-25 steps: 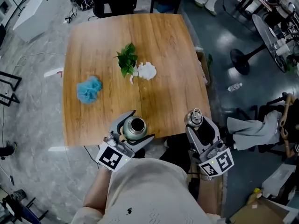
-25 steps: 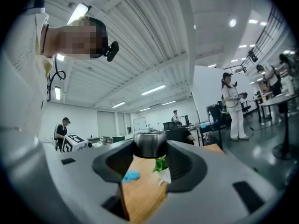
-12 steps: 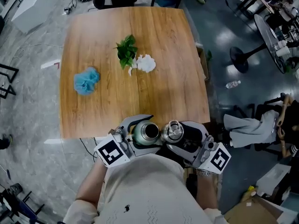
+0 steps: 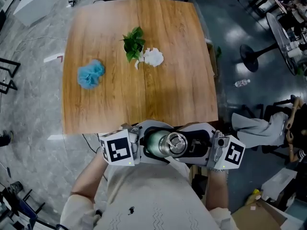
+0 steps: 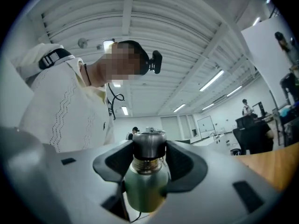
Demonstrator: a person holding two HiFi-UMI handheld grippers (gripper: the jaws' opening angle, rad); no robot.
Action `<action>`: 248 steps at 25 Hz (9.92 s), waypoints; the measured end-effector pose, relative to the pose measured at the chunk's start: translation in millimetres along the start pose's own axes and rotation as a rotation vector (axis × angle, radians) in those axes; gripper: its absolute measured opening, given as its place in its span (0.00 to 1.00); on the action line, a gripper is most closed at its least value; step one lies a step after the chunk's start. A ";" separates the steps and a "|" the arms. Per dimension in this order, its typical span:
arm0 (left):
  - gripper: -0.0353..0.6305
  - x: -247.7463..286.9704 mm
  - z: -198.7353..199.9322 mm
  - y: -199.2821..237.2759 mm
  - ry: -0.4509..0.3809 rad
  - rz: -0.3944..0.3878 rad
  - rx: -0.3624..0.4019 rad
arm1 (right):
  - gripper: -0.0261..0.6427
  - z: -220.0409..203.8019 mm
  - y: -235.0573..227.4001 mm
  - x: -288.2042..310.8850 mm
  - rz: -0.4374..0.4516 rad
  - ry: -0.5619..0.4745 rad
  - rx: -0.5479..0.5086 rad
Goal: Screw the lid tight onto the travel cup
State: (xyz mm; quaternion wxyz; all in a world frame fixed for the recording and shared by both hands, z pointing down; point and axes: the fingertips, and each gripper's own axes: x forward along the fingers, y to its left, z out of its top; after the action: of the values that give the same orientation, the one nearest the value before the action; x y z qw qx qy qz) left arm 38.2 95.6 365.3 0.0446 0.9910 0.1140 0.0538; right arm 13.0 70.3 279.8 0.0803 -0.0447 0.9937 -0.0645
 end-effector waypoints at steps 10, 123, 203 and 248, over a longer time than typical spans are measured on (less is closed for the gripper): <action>0.68 -2.2 16.2 13.2 -0.082 0.095 0.026 | 0.37 -5.9 -3.1 -0.3 -0.075 -0.046 -0.018; 0.68 45.8 45.5 44.7 -0.052 0.262 0.199 | 0.42 27.7 -11.6 -34.0 -0.210 0.048 -0.176; 0.67 -15.8 -0.1 98.5 0.025 0.686 0.011 | 0.36 -8.8 -52.9 0.8 -0.532 -0.063 -0.090; 0.67 -5.1 -14.5 90.4 0.157 0.631 0.101 | 0.44 -14.2 -53.2 16.0 -0.518 0.027 -0.055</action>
State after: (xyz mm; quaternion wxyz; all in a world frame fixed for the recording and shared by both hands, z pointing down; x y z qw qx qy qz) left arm 51.6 7.8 388.3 -0.0323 0.9712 -0.1930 0.1357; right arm -0.9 17.9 298.4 0.0464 -0.2989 0.9515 -0.0566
